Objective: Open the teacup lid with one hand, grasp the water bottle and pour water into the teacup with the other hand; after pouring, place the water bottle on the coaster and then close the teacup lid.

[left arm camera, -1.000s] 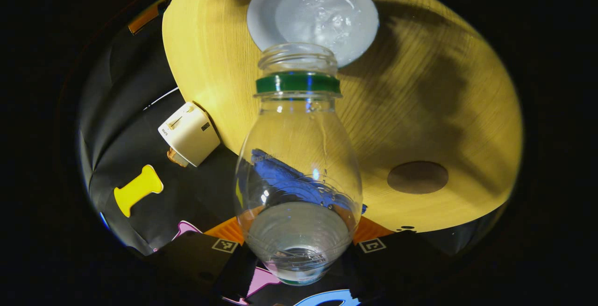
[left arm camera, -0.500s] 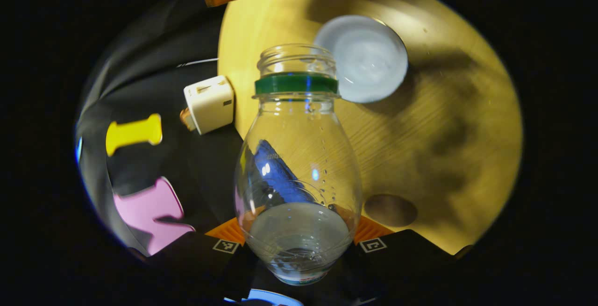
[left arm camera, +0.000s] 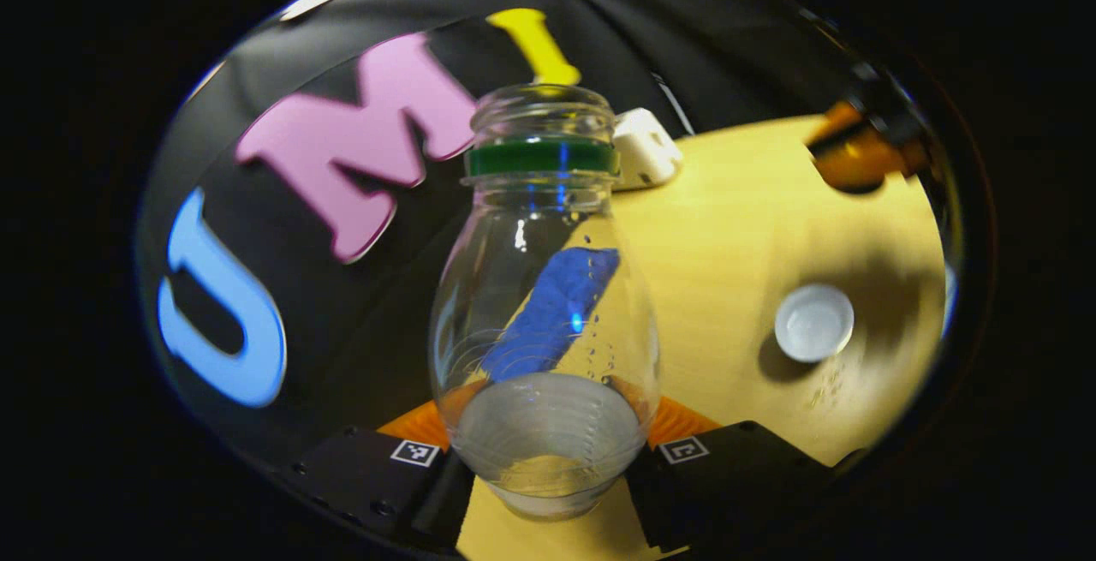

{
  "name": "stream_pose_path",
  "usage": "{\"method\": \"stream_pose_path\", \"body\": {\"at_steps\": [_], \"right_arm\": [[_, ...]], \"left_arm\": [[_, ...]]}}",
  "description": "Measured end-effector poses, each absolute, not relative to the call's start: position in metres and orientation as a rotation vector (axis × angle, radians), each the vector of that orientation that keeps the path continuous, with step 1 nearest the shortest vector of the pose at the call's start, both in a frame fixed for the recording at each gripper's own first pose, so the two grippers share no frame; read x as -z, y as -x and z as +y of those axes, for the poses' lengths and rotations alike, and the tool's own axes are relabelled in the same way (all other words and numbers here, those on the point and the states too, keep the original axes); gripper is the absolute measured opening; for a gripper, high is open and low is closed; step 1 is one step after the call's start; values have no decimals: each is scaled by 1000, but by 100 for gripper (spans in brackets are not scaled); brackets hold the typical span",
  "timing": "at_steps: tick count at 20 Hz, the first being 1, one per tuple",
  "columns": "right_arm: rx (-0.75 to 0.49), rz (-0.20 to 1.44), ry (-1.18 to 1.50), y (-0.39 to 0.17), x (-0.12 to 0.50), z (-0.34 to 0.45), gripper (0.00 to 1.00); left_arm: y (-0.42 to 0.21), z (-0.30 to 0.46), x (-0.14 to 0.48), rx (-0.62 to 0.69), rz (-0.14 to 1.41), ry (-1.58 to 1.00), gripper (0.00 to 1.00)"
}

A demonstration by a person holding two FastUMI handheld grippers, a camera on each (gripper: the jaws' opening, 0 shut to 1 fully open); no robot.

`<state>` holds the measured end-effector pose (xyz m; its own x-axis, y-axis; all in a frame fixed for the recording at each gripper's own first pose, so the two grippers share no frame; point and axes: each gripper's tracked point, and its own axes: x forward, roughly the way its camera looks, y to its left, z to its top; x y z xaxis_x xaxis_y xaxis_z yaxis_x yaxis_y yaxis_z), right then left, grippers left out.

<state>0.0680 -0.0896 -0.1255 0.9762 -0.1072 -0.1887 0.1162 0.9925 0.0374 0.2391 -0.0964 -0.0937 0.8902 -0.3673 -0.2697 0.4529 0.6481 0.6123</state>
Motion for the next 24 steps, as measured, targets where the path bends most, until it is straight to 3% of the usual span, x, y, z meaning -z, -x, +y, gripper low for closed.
{"method": "stream_pose_path", "body": {"at_steps": [4, 9, 11, 20, 21, 24], "right_arm": [[84, 188, -38, -83, 132, -69, 28], [89, 185, -87, -97, 147, -50, 28], [86, 190, -84, -100, 154, -45, 22], [82, 209, -97, -105, 164, -39, 22], [85, 205, -95, -105, 163, -40, 28], [91, 208, -96, -103, 167, -43, 28]], "left_arm": [[-259, -94, 115, 470, 119, -244, 78], [-263, -96, 114, 518, 116, 49, 80], [-263, -94, 116, 500, 112, 42, 79], [-266, -91, 118, 461, 165, -76, 83], [-268, -91, 122, 461, 170, -71, 83], [-265, -89, 122, 455, 169, -73, 83]]}}
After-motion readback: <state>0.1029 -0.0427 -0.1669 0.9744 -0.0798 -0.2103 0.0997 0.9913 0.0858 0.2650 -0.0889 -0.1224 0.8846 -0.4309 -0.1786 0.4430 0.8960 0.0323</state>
